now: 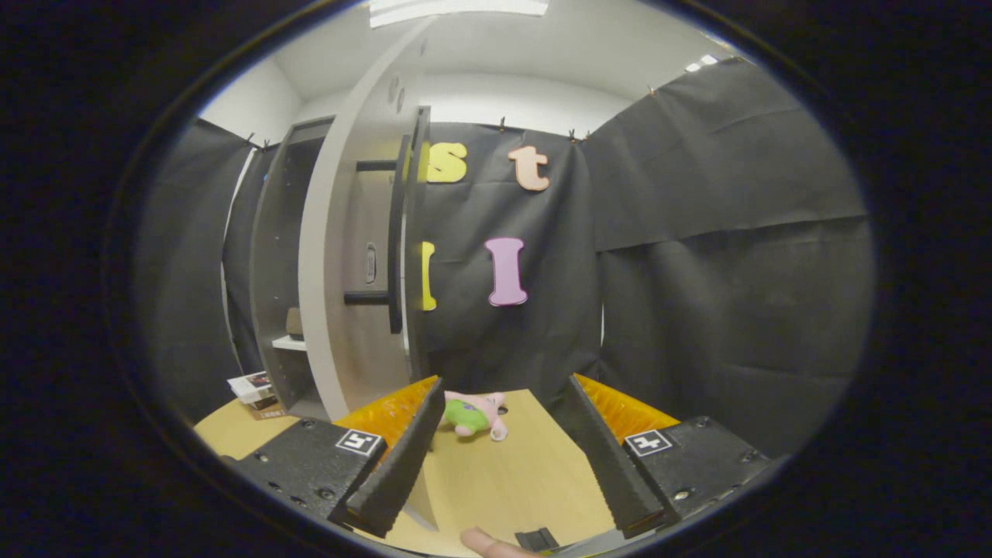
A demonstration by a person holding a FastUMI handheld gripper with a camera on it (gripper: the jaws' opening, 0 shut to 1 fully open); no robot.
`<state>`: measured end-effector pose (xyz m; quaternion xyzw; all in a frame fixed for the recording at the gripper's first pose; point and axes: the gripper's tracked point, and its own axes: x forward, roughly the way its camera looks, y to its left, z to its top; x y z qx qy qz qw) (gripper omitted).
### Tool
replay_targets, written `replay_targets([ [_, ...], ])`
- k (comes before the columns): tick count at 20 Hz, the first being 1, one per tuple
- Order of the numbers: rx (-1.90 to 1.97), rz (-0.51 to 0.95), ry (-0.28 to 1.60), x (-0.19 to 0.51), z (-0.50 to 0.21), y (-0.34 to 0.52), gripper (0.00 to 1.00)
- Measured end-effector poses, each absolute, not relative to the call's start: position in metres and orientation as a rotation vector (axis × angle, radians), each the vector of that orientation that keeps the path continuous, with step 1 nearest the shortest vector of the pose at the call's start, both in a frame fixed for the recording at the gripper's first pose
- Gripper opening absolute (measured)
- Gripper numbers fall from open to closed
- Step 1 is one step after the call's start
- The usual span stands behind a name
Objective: Open the shoe cabinet door, grab the shoes and put them into the shoe cabinet, then close the shoe cabinet door.
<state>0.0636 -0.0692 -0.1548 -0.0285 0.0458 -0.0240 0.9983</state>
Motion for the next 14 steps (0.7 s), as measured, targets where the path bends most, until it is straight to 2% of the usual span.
replay_targets([
  [6, -0.048, -0.123, 0.023, 0.075, -0.118, -0.084, 0.99],
  [10, -0.026, -0.030, 0.016, 0.078, -0.115, -0.052, 1.00],
  [12, -0.054, -0.017, 0.013, 0.078, -0.112, -0.052, 0.95],
  [14, -0.029, -0.004, 0.023, 0.074, -0.113, -0.040, 0.95],
])
